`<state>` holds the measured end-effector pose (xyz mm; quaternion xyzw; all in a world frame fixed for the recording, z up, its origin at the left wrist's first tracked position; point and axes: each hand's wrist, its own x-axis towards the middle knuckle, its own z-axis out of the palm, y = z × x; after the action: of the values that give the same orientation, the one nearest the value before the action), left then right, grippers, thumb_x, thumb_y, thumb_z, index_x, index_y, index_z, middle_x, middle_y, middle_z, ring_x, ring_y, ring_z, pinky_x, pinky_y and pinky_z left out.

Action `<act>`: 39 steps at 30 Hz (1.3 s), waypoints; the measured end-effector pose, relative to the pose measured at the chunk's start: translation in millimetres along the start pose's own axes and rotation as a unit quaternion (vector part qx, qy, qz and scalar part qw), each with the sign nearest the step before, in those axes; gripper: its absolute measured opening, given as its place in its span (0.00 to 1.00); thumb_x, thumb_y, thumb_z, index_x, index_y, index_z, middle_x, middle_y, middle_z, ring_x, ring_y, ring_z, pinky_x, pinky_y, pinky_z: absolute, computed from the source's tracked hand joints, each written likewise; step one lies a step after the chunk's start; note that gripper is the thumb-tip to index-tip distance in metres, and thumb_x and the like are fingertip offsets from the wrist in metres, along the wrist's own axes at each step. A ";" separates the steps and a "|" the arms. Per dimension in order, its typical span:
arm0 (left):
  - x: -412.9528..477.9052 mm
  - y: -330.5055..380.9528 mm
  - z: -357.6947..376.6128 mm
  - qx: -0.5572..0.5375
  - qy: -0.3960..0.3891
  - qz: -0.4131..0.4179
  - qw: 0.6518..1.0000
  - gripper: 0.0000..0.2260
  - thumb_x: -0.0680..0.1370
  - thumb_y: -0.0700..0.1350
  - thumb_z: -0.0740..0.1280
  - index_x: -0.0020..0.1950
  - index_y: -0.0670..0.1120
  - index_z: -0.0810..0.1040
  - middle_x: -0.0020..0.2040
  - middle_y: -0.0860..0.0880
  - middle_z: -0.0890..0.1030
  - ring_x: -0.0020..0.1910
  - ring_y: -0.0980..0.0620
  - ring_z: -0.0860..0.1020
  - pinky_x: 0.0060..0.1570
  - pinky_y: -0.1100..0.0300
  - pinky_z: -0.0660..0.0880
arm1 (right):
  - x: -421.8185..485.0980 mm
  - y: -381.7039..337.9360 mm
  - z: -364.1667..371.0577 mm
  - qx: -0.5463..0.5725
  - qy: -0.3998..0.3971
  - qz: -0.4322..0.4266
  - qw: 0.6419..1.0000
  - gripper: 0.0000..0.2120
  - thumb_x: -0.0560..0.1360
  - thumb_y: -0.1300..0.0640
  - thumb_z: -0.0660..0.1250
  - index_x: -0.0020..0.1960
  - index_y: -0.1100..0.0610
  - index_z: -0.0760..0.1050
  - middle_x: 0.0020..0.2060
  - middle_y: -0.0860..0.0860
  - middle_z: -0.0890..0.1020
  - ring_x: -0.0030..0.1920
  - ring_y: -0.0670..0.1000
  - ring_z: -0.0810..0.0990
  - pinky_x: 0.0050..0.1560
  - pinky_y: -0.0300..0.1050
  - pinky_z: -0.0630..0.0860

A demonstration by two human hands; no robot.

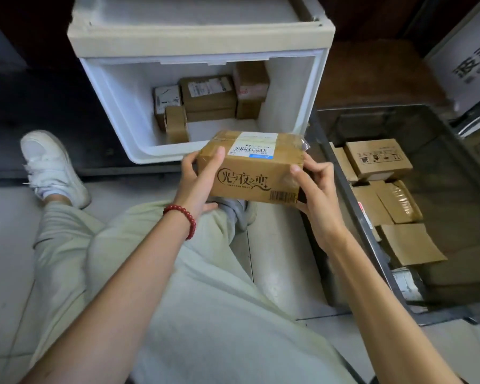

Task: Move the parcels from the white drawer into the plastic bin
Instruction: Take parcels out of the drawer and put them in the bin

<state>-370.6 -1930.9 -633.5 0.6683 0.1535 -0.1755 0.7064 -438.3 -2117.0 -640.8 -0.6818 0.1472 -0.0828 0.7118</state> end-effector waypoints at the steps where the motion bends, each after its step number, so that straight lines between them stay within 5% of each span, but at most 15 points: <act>1: 0.5 1.9 1.9 -0.015 0.010 -0.001 1.000 0.24 0.73 0.60 0.68 0.66 0.58 0.64 0.64 0.51 0.73 0.58 0.49 0.76 0.53 0.43 0.76 | -8.7 1.9 -2.1 0.019 -0.009 0.000 1.000 0.10 0.77 0.51 0.65 0.51 0.52 0.65 0.69 0.40 0.71 0.63 0.38 0.75 0.56 0.49 0.79; 3: 4.1 6.4 2.9 -0.034 0.020 0.006 0.999 0.21 0.74 0.54 0.70 0.64 0.56 0.66 0.60 0.49 0.74 0.53 0.50 0.78 0.48 0.43 0.80 | -22.9 7.0 -6.2 0.049 -0.023 0.014 0.998 0.09 0.76 0.50 0.64 0.50 0.52 0.66 0.68 0.37 0.72 0.62 0.37 0.75 0.52 0.46 0.80; 7: 6.0 9.1 1.7 -0.047 0.034 0.007 0.998 0.19 0.74 0.48 0.70 0.63 0.54 0.69 0.55 0.48 0.75 0.50 0.49 0.78 0.46 0.41 0.80 | -28.8 13.5 -17.6 0.001 -0.010 0.035 0.999 0.09 0.75 0.43 0.63 0.53 0.44 0.72 0.64 0.36 0.74 0.65 0.42 0.73 0.63 0.60 0.72; 14: -1.4 9.2 -6.7 -0.084 -0.013 0.008 0.996 0.09 0.77 0.46 0.65 0.55 0.56 0.71 0.54 0.48 0.76 0.50 0.48 0.77 0.42 0.46 0.79 | -16.9 7.6 -35.8 0.008 0.061 0.065 0.996 0.23 0.80 0.44 0.59 0.73 0.38 0.57 0.74 0.44 0.63 0.71 0.53 0.68 0.64 0.60 0.70; 19: -7.1 10.4 0.6 -0.090 -0.062 0.016 0.994 0.09 0.79 0.47 0.61 0.59 0.55 0.70 0.54 0.48 0.75 0.51 0.49 0.76 0.44 0.43 0.79 | -15.6 4.1 -38.4 0.065 0.028 0.058 0.996 0.12 0.82 0.47 0.56 0.64 0.36 0.66 0.61 0.45 0.77 0.59 0.50 0.80 0.55 0.54 0.80; 26: -0.6 5.7 1.6 -0.023 -0.039 0.089 0.995 0.11 0.79 0.51 0.63 0.60 0.59 0.67 0.52 0.52 0.77 0.50 0.53 0.76 0.44 0.48 0.80 | -14.9 0.2 -38.6 0.039 0.062 0.061 0.995 0.07 0.83 0.50 0.55 0.59 0.43 0.69 0.57 0.54 0.79 0.56 0.56 0.82 0.53 0.57 0.81; 28: -1.2 2.2 -0.2 0.017 -0.040 0.126 0.991 0.12 0.79 0.51 0.64 0.61 0.56 0.67 0.52 0.52 0.78 0.51 0.54 0.77 0.42 0.50 0.80 | -14.0 1.7 -37.6 0.020 0.069 0.060 0.996 0.08 0.82 0.49 0.56 0.60 0.42 0.69 0.54 0.52 0.81 0.54 0.54 0.83 0.49 0.54 0.82; 31: -0.8 -2.4 -4.2 0.090 -0.048 0.159 0.982 0.17 0.76 0.54 0.68 0.63 0.56 0.70 0.65 0.50 0.70 0.59 0.50 0.74 0.39 0.55 0.81 | -13.2 4.3 -36.4 0.008 0.072 0.062 0.995 0.11 0.81 0.48 0.58 0.63 0.41 0.68 0.55 0.51 0.81 0.49 0.51 0.84 0.41 0.46 0.82; 39: -2.7 -1.9 -5.6 0.134 -0.159 0.080 0.975 0.43 0.60 0.56 0.77 0.73 0.59 0.62 0.70 0.55 0.64 0.64 0.48 0.73 0.48 0.53 0.81 | -14.4 1.3 -43.7 0.040 0.075 0.079 0.993 0.22 0.79 0.43 0.61 0.72 0.42 0.64 0.60 0.49 0.77 0.46 0.48 0.80 0.35 0.40 0.78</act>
<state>-373.7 -1925.2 -634.3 0.7307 -0.0400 -0.2416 0.6373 -466.1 -2153.7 -641.9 -0.6309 0.2499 -0.0834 0.7298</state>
